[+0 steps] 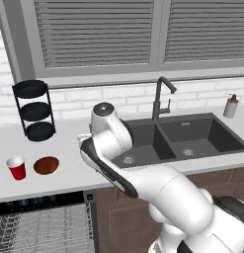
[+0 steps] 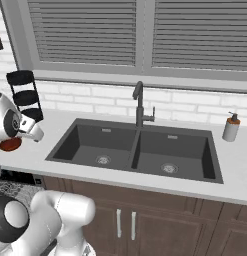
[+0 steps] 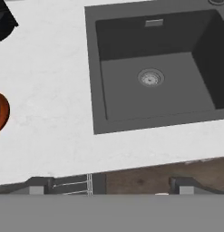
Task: Pick up the cup and bowl from the counter, place them in the dishwasher, and close the dishwasher door.
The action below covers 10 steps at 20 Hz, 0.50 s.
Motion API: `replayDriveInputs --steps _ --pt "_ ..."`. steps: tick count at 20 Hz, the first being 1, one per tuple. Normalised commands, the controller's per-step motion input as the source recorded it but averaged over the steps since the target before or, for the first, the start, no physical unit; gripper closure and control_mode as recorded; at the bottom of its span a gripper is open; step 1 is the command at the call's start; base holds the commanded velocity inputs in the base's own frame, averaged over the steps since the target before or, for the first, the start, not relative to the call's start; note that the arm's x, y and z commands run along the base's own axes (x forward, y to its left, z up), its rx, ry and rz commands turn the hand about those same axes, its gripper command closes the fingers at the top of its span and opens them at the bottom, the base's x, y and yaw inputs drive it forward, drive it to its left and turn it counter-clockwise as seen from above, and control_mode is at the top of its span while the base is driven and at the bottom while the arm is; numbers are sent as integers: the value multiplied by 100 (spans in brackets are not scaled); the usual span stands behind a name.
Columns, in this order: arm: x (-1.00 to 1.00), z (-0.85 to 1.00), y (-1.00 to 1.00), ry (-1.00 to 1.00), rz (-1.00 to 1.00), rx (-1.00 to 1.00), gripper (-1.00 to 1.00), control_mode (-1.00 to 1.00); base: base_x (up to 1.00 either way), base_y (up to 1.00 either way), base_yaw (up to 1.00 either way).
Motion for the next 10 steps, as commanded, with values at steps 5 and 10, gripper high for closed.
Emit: replayDriveInputs --steps 5,10 --pt "30 -41 28 0 0 6 -100 -100 0 0 0" --pt "42 -38 15 -1 1 11 -100 -100 0 0 0"
